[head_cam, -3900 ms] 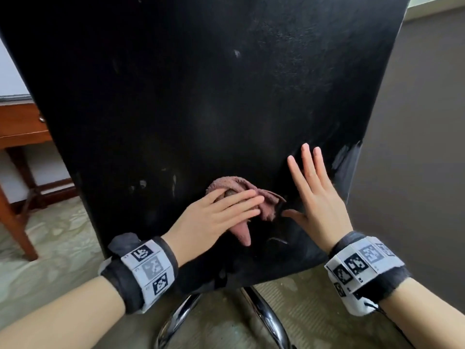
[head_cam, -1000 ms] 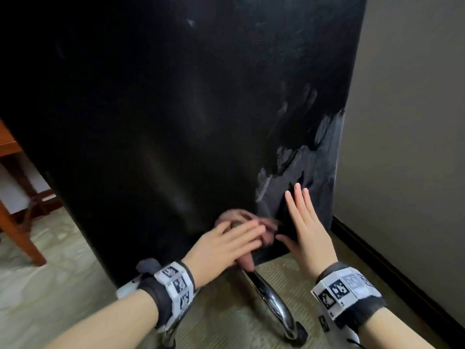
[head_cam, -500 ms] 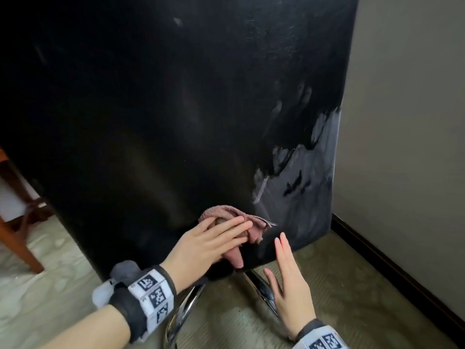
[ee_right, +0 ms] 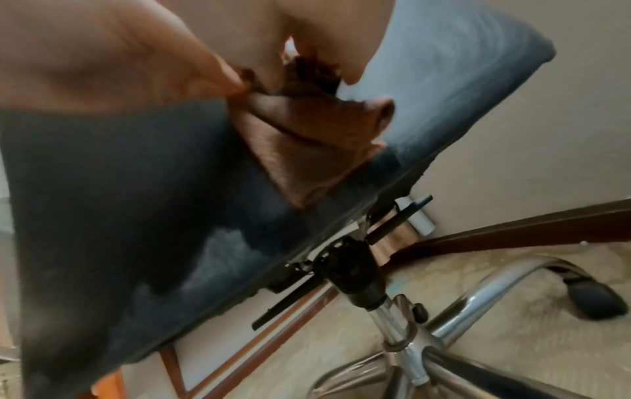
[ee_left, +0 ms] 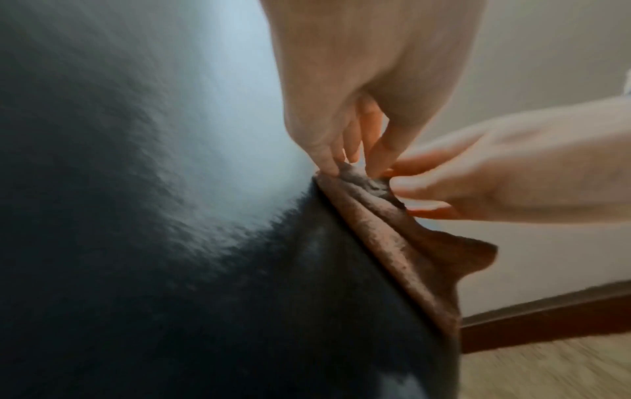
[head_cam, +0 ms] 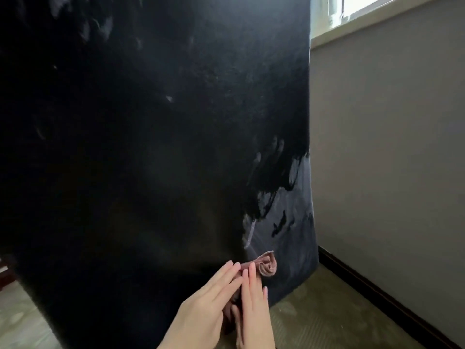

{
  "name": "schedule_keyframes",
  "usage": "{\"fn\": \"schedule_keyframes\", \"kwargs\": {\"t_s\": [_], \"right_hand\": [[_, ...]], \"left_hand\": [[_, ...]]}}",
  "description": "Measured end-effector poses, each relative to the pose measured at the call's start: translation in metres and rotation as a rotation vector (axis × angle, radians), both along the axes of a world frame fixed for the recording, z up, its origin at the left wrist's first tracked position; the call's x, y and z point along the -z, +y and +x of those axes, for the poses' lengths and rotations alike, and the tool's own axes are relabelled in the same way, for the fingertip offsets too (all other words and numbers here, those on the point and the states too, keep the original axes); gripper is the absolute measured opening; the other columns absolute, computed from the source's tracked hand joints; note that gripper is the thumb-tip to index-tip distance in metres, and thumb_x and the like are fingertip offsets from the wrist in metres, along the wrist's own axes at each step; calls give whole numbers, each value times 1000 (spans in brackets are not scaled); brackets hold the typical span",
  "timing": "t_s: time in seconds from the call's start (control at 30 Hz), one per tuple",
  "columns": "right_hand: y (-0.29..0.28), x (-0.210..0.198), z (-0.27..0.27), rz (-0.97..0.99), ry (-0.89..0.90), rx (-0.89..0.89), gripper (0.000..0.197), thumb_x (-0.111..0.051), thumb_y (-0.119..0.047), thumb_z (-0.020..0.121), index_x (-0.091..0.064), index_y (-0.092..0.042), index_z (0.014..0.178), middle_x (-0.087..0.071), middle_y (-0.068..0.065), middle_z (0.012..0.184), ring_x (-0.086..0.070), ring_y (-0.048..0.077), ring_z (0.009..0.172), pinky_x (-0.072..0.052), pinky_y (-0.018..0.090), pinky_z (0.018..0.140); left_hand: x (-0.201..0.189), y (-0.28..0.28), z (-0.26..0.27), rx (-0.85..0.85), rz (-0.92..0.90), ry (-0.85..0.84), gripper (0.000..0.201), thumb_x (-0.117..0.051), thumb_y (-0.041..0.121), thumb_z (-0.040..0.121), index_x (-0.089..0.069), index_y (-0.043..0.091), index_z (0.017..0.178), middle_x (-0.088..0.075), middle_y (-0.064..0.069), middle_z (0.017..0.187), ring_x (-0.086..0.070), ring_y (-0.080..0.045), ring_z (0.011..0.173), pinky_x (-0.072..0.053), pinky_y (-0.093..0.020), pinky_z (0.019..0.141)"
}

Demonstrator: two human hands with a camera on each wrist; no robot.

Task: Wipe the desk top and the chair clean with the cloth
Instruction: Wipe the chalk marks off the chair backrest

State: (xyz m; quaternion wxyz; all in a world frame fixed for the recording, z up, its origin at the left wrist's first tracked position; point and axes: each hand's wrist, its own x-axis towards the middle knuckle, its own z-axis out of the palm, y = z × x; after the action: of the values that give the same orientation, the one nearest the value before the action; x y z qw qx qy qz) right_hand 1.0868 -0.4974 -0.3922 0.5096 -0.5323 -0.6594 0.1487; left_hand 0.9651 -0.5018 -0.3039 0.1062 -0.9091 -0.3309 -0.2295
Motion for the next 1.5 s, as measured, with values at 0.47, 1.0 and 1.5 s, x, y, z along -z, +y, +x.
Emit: {"fn": "schedule_keyframes", "kwargs": {"t_s": [0.47, 1.0, 1.5], "right_hand": [[51, -39, 55, 459, -214, 470, 51, -22, -23, 99, -19, -11, 148, -13, -2, 156, -12, 14, 144, -12, 31, 117], [82, -137, 65, 531, 186, 366, 57, -27, -8, 92, -7, -12, 145, -3, -4, 155, 2, 6, 143, -1, 13, 114], [72, -158, 57, 598, 49, 143, 57, -36, -6, 92, -19, 2, 145, -9, 5, 157, -9, 22, 145, -13, 27, 117]], "left_hand": [[-118, 27, 25, -323, 373, 327, 92, -75, 38, 72, -29, 12, 148, -16, -5, 158, -16, -22, 145, -12, -45, 116], [-115, 31, 27, -396, 435, 312, 99, -80, 39, 66, -31, 15, 148, -19, 0, 158, -18, -19, 144, -8, -43, 117], [-106, 47, 31, -390, 570, 306, 43, -46, 22, 86, -53, 3, 124, -25, -6, 154, -14, -17, 145, -8, -42, 117]]}}
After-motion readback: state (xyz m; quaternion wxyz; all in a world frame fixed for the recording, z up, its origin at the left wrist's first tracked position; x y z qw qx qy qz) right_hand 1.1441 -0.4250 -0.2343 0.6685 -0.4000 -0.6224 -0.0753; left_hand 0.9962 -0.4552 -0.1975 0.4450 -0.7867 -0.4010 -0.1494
